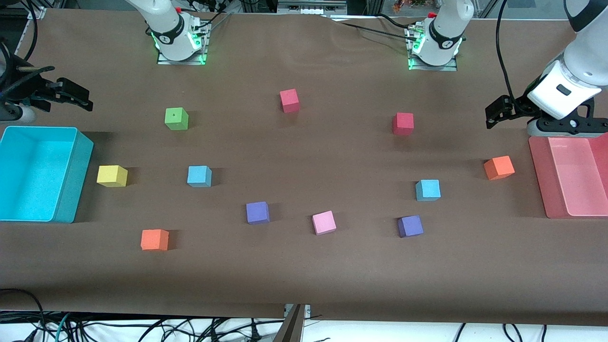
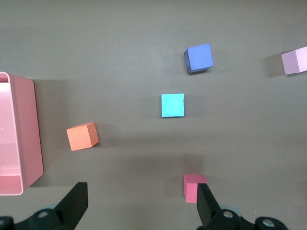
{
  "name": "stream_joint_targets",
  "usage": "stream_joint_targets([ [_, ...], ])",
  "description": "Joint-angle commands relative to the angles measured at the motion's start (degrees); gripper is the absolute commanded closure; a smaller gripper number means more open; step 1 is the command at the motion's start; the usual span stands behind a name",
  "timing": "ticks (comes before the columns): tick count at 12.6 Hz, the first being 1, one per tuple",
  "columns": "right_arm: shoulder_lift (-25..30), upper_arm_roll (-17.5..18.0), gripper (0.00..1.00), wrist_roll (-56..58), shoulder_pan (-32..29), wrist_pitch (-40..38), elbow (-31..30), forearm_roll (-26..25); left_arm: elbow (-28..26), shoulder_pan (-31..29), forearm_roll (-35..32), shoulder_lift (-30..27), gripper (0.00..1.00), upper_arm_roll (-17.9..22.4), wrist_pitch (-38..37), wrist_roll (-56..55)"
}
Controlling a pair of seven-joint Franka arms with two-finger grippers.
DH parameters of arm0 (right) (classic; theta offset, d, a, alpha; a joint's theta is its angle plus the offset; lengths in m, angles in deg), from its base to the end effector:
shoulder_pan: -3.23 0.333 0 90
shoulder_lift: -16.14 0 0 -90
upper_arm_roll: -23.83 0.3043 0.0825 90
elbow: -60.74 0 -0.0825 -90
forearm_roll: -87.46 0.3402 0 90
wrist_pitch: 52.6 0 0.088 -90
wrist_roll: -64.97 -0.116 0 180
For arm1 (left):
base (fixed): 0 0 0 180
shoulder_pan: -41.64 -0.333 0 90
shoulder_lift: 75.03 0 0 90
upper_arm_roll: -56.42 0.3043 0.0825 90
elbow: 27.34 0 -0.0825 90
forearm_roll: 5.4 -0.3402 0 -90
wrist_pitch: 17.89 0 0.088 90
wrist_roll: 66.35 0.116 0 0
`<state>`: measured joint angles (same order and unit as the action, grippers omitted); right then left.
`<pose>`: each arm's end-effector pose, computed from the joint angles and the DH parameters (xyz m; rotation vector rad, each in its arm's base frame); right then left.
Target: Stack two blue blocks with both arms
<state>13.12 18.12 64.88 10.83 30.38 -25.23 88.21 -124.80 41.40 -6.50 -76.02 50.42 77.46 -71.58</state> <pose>0.5120 0.0200 0.5966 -3.1309 -0.0504 0.1642 0.5079 -0.0496 0.5646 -3.1187 0.0175 0.0274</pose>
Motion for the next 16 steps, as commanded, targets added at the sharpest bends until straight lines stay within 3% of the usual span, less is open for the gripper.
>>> stream_joint_targets([
  [1, 0.1, 1.0, 0.00, -1.0, -0.5, 0.7, 0.6, -0.8, 1.6, -0.2, 1.0, 0.6, 0.00, -0.1, -1.0, 1.1],
  [16, -0.6, 0.3, 0.00, 4.9, -0.5, 3.6, 0.5, -1.4, 1.7, -0.2, 1.1, 0.6, 0.00, -0.2, -1.0, 0.8],
])
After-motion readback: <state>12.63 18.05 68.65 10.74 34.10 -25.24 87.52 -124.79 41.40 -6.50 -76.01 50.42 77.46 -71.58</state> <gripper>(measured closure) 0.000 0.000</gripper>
